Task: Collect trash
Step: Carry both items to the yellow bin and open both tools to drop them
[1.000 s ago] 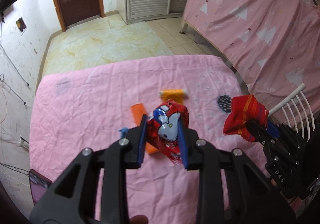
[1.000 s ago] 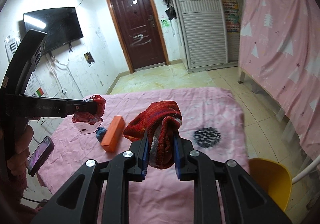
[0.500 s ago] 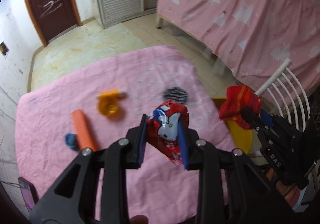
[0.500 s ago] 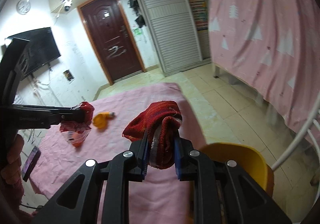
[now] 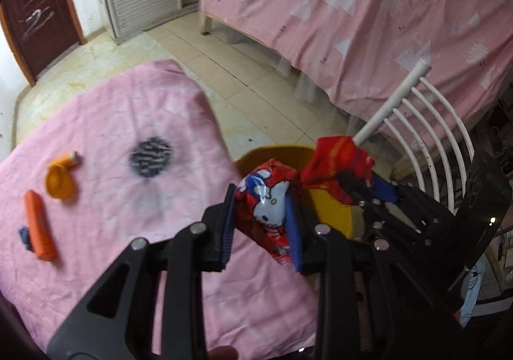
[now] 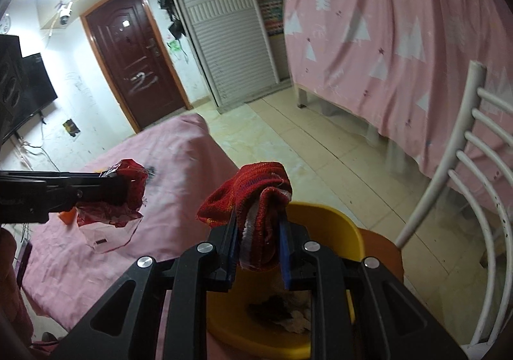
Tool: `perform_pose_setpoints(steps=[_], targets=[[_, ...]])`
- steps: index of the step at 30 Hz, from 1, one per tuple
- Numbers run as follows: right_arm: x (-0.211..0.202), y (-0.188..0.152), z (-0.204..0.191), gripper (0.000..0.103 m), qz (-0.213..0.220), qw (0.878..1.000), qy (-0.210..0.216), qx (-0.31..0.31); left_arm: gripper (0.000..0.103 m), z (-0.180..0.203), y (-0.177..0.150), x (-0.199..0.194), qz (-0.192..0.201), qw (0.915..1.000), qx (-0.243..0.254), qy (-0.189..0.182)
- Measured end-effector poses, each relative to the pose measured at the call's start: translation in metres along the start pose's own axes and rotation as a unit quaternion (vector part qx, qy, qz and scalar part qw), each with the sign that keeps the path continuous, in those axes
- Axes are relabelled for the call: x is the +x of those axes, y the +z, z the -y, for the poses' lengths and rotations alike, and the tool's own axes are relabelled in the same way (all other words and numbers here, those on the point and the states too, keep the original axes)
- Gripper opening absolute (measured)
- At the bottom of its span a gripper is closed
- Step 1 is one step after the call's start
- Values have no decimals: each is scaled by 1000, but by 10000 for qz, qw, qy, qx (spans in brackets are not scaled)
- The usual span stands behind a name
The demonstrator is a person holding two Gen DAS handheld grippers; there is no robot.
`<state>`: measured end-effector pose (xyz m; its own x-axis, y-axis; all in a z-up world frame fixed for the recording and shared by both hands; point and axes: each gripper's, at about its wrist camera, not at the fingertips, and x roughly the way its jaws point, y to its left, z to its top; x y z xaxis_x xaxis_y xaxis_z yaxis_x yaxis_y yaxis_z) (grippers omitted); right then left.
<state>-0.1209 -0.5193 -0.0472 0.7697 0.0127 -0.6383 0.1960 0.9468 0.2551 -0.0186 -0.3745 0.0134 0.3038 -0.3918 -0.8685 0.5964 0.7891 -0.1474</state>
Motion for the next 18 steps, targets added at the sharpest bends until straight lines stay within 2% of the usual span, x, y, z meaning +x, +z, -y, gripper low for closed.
perform_pose_setpoints(steps=[4,7,9,10,12,15,18], targets=[[6,-8,11,16,-133,9999,-40,55,27,15,4,15,-80,9999,81,-29],[10,-14,15,22,-213,9997,-38,106,29,22,6,23,-170,9997,147,-30],[11,-17,17,27,-241,9996,-52,128,34,26,6,26,-225,9996,192,-36],[11,-17,19,29,-245,9996,-65,148,43,28,6,28,-249,9994,219,-42],[10,-18,21,41,-227,9995,-79,190,54,29,7,28,-258,9994,230,-43],[7,-17,22,55,-174,9995,-113,231,55,29,7,27,-242,9994,232,-46],[4,-17,21,58,-141,9996,-102,229,55,29,7,27,-239,9995,212,-54]])
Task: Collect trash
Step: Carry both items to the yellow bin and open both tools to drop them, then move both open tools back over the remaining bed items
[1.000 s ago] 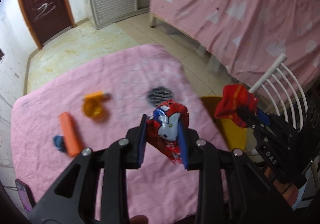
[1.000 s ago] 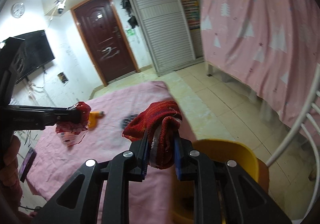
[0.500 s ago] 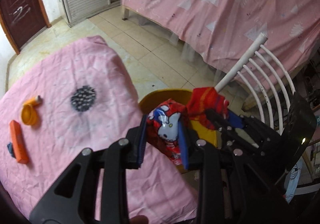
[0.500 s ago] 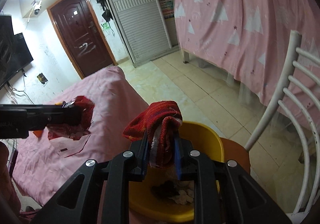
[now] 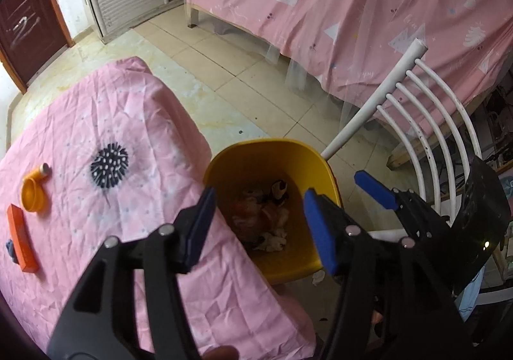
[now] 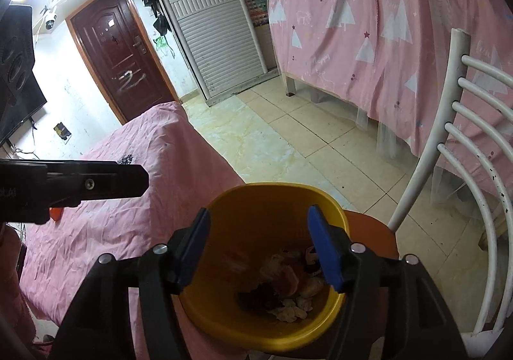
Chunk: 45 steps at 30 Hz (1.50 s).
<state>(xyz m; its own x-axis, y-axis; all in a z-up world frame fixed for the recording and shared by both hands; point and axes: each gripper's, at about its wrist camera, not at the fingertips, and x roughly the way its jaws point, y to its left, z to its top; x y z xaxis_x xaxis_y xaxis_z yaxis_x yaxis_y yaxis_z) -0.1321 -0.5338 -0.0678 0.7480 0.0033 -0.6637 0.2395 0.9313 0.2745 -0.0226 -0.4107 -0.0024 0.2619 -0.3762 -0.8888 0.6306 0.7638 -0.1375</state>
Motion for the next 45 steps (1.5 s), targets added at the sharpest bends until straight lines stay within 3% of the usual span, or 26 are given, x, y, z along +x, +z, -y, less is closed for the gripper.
perform_pose_setpoints(steps=[11,19,28,45], targets=[[-3,10,-16,59,56,9999,85,-101,55,-22,-6,-22,148,9997,-172,-26],[-2,24,-57,59,118,9988,236,-404,55,-62,-12,-53,436,9979,-470,86],[11,39,-126,59,59,9950,489,-866,55,-139,-32,-88,689,9915,-999,465],[59,46,-244,59,-242,9827,1027,-1523,60,-277,-79,-123,703,9718,-2000,1033]])
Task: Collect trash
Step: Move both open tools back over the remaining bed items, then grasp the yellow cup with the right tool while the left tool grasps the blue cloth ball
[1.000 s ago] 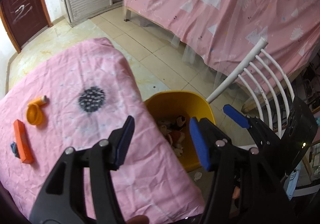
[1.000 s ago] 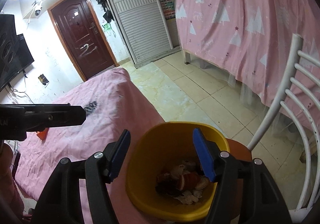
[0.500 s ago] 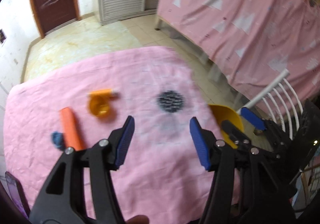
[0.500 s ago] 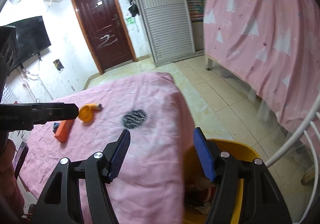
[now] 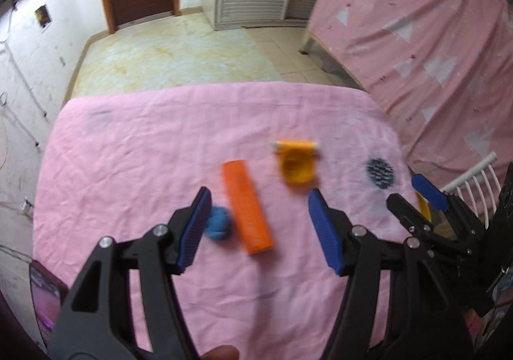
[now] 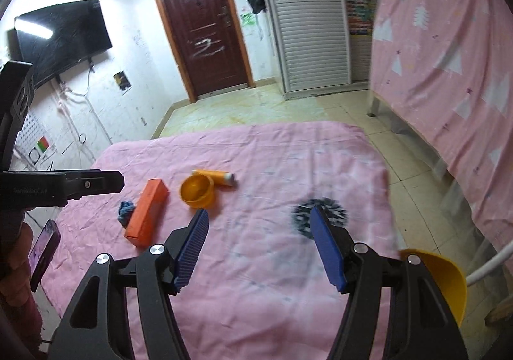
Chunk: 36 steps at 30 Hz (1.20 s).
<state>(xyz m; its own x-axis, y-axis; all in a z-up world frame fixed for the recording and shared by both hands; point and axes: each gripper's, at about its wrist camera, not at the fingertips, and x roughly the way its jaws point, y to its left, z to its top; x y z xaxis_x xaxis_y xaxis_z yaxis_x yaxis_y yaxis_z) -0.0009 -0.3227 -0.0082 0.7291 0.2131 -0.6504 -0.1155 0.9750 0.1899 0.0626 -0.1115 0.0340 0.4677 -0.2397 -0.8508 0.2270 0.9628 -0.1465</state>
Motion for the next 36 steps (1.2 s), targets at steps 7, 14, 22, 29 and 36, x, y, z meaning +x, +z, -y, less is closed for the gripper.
perform_pose_setpoints(steps=[7,14,22,29,36], targets=[[27,13,-25,59,-153,9996,206,-154,60,-35,-10,11,-202,9994,-222,163],[48,20,-42,59,-315,9986,300,-287,60,-43,-15,26,-366,9988,-258,203],[68,23,-51,59,-482,9975,357,-364,60,-45,-18,43,-559,9979,-267,190],[89,24,-58,59,-658,9962,324,-469,52,-48,-19,53,-631,9975,-277,173],[107,21,-63,59,-860,9944,309,-522,30,-42,-19,60,-660,9976,-195,-32]])
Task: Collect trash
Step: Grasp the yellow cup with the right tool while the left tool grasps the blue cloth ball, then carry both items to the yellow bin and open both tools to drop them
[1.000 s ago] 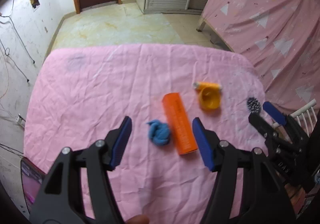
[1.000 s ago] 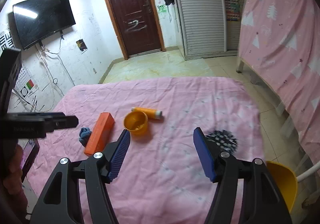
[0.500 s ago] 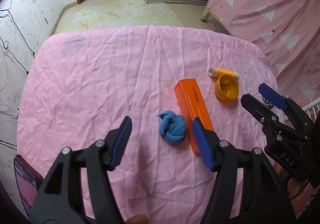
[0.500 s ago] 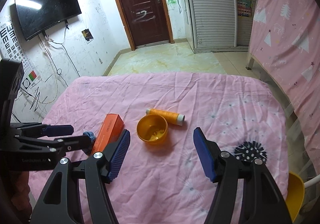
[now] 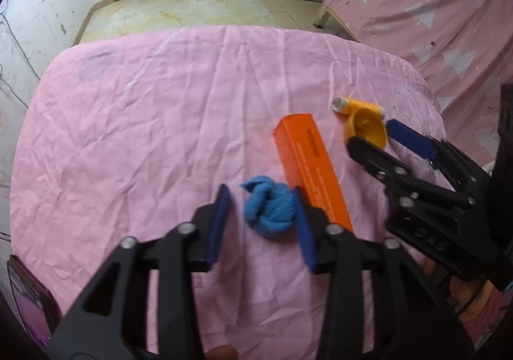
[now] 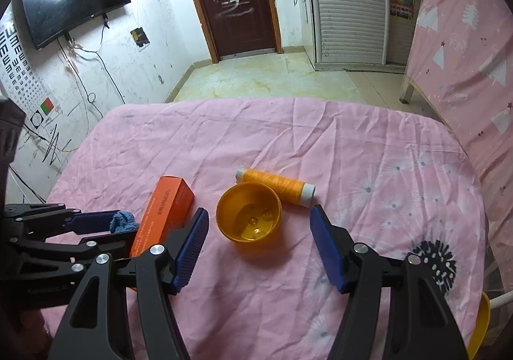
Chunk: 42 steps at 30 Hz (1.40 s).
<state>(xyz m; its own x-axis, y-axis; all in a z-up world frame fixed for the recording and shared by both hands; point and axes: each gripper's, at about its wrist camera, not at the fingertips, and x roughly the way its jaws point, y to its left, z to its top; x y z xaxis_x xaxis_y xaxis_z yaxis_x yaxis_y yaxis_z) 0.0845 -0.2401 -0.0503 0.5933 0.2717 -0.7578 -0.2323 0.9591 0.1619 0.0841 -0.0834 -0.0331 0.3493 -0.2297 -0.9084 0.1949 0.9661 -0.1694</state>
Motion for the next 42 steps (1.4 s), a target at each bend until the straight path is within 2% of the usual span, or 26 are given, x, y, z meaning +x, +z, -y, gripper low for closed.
perform_pose_setpoints(steps=[2,8,10,12,13,18,27,34,42], targets=[[4,1,0,59,-29,10000,-39,18,26,5,0,0,23,10000,80,4],[9,1,-1,59,-65,9999,-86,15,24,10,0,4,67,9998,166,30],[9,1,-2,52,-42,9999,-126,-12,24,10,0,4,67,9998,165,35],[11,1,-3,37,-6,9999,-156,5,24,10,-1,3,63,9998,169,41],[10,0,-3,35,2,9999,-145,22,24,10,-1,3,65,9998,169,43],[-2,-3,2,35,162,9998,-74,107,24,9,-5,-7,140,9997,154,82],[-55,-14,23,35,655,9973,-51,313,24,20,-7,-44,509,9984,204,151],[-91,-30,52,35,950,9935,-208,595,24,58,-8,-66,764,9956,524,149],[-130,-63,103,35,1261,9854,-486,1036,24,119,-19,-69,783,9909,1092,59]])
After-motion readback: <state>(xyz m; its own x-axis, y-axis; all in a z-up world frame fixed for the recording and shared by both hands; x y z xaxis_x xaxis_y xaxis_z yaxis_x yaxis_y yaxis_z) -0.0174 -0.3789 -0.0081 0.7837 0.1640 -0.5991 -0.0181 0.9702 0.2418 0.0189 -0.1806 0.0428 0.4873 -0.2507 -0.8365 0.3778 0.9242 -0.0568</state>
